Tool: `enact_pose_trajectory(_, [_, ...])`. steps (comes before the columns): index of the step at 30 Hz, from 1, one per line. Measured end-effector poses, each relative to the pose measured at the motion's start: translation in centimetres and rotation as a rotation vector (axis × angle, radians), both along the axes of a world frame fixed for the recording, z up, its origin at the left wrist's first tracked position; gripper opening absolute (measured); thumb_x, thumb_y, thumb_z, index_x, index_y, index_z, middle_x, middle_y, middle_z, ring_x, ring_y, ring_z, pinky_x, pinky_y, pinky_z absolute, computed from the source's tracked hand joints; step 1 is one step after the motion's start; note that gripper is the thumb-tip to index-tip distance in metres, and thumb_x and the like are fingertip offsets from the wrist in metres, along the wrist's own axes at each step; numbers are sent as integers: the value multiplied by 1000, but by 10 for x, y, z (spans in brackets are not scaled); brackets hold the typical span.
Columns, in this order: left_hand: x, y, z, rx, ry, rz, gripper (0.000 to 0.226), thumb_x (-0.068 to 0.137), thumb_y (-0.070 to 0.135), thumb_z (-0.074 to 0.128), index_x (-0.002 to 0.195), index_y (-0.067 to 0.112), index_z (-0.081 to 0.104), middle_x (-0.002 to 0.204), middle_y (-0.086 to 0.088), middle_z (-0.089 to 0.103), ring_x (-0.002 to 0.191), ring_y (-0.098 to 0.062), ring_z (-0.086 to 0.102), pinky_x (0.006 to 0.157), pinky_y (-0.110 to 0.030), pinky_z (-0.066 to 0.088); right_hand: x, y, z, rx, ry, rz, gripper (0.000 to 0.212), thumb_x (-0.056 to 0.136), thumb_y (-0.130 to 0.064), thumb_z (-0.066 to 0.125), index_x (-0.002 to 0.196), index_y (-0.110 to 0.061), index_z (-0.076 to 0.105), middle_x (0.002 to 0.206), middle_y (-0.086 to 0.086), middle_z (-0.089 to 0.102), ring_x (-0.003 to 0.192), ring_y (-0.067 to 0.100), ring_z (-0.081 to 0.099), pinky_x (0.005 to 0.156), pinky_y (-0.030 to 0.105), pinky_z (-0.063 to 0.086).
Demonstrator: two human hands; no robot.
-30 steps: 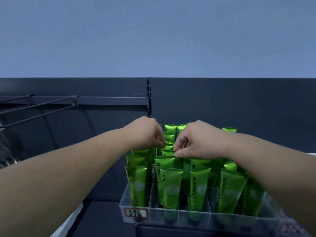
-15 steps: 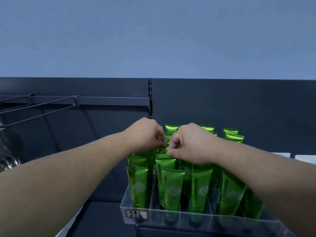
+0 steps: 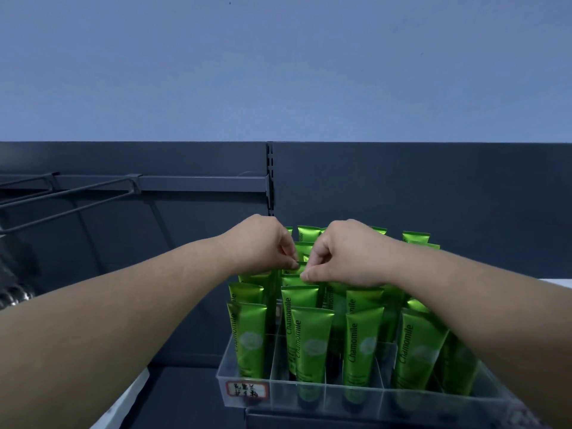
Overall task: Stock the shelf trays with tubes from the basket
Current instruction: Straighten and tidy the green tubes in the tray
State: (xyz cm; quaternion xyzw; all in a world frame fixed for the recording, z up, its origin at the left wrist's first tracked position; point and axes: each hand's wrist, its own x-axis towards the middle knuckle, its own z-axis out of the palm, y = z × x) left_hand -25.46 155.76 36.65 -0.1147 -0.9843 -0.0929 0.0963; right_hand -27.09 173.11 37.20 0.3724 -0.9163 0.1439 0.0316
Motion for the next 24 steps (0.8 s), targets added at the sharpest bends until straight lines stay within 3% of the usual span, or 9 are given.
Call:
enact_pose_trajectory(4, [4,-3,3,46,-1,9,15,82,41,70,93,31,74,80,17,64,71,6,54,60,-2,35,-4,9,14,-111,24,-57,32,87,-48,63,70,-24,74,46,-18,57,39,-2,47,43,8,34])
enact_pose_trajectory(8, [16,-4,12,180,63,43,14,82,44,69,86,31,74,67,22,60,60,15,53,51,-3,36,-14,20,23,-161,61,-108,31,90,-45,60,71,-25,74,69,-4,71,39,3,47,42,9,35])
enact_pose_trajectory(12, [43,-1,19,320,33,5,24,72,53,72,75,29,75,56,25,61,51,11,52,48,-4,36,-18,26,24,-143,75,-116,23,91,-39,61,78,-26,75,73,-16,69,42,-3,50,45,7,36])
enact_pose_trajectory(15, [61,8,13,235,-64,-69,26,65,55,74,75,31,75,65,22,65,59,11,55,53,-5,36,-22,27,21,-124,88,-107,19,91,-37,61,84,-28,76,74,-20,68,59,-2,60,50,7,38])
enact_pose_trajectory(19, [68,17,-1,74,-119,-100,30,67,57,73,83,32,74,82,19,69,81,4,61,73,-17,50,-27,25,16,-124,79,-84,16,89,-37,63,87,-28,76,77,-20,69,74,2,65,59,10,42])
enact_pose_trajectory(24, [69,22,-5,59,-129,-62,22,75,48,74,82,28,73,82,14,69,77,1,62,73,-22,52,-30,23,10,-100,87,-36,16,89,-39,62,88,-31,76,74,-22,64,77,0,63,61,8,41])
